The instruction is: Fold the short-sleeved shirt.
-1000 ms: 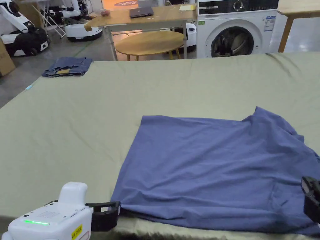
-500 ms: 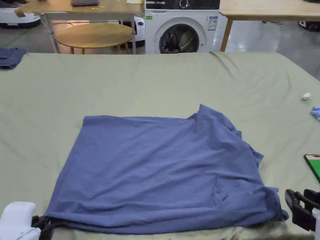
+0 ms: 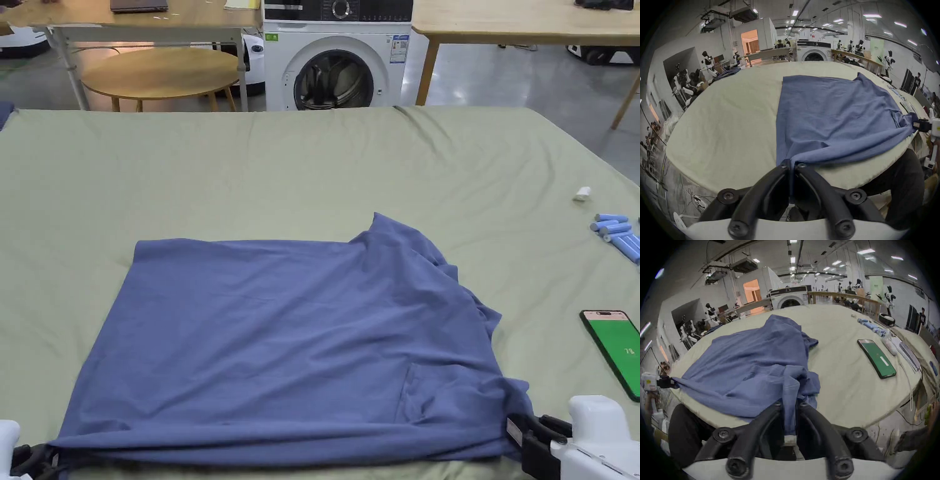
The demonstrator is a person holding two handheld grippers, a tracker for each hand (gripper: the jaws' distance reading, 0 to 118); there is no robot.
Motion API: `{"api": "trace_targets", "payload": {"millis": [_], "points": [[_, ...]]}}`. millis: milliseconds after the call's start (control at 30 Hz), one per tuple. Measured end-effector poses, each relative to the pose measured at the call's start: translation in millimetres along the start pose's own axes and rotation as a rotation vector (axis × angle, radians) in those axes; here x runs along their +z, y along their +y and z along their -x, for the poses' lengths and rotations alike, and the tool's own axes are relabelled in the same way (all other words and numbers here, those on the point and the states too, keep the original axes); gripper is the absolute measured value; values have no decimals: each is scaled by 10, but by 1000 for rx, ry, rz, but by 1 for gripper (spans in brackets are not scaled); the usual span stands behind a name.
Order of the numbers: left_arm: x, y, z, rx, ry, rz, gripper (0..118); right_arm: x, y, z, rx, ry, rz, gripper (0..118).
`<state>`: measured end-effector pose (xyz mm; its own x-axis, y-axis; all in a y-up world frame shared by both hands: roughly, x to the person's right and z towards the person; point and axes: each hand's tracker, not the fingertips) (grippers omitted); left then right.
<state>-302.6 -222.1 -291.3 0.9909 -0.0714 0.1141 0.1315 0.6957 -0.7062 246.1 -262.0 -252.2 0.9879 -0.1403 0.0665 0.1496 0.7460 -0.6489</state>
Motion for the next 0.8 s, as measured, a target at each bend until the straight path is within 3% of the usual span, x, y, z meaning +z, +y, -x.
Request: {"api": "trace_targets", "payload": {"millis": [367, 467, 600, 800], "points": [[59, 794, -49, -87, 39, -35, 0, 264, 894, 259, 23, -27, -168, 8], [-293, 1103, -52, -106, 28, -5, 0, -56, 1166, 357, 39, -40, -168, 8], [-966, 1362, -63, -110, 28, 102, 0, -741, 1277, 399, 108, -132, -101, 8], [-1390, 1327, 81, -12, 24, 182, 0, -1196, 1133, 224, 14, -155, -17, 10]]}}
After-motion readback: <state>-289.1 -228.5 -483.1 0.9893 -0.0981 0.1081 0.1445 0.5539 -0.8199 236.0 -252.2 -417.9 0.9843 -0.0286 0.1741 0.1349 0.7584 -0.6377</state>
